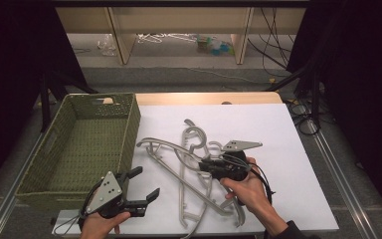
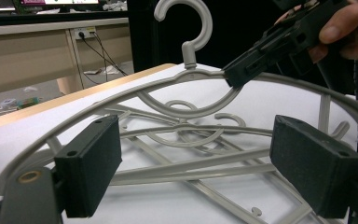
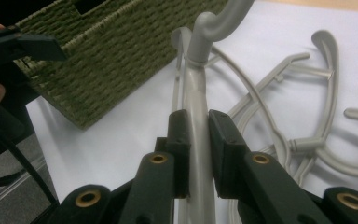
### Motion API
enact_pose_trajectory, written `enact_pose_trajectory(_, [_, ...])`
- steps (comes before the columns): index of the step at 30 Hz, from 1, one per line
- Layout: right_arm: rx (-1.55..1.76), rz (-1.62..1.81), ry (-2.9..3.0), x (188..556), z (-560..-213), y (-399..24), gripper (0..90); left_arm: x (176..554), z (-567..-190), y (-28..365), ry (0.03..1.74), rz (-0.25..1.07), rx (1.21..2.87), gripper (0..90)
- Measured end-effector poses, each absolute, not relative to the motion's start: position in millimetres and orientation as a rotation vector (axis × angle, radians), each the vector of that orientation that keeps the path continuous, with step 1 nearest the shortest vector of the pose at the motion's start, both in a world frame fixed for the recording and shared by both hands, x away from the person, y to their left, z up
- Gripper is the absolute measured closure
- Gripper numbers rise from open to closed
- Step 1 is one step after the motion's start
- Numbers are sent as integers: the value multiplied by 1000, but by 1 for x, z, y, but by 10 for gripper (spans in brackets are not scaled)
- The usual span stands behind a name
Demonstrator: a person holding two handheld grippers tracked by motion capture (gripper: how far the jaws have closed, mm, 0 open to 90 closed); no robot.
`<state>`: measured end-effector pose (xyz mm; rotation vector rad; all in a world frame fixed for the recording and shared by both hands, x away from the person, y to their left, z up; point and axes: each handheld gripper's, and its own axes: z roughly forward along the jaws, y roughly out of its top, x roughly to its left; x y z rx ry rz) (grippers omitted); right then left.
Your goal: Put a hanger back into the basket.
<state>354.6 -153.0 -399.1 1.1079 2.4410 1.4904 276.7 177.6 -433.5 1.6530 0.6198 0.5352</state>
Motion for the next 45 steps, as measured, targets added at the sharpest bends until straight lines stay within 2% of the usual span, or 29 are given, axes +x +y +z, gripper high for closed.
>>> enact_pose_trajectory(13, [822,1406,2601,342,-389,-177,799,278,-433,176,637,545,1674,169])
enact_pose_trajectory(17, [730,1366,2656,335,-391,-186,799,283,-429,167,642,556,1746,213])
enact_pose_trajectory(29, [611,1352,2699,322,-393,-197,799,311,-420,113,519,376,1971,266])
enact_pose_trajectory(33, [582,1348,2709,319,-394,-197,798,319,-417,103,473,323,2010,370])
enact_pose_trajectory(36, [570,1345,2702,318,-394,-197,798,320,-418,95,445,304,2043,389])
enact_pose_trajectory(42, [544,1352,2715,316,-392,-196,798,324,-418,83,355,295,2111,530])
enact_pose_trajectory(45, [537,1351,2714,316,-392,-195,798,325,-418,81,332,291,2131,561])
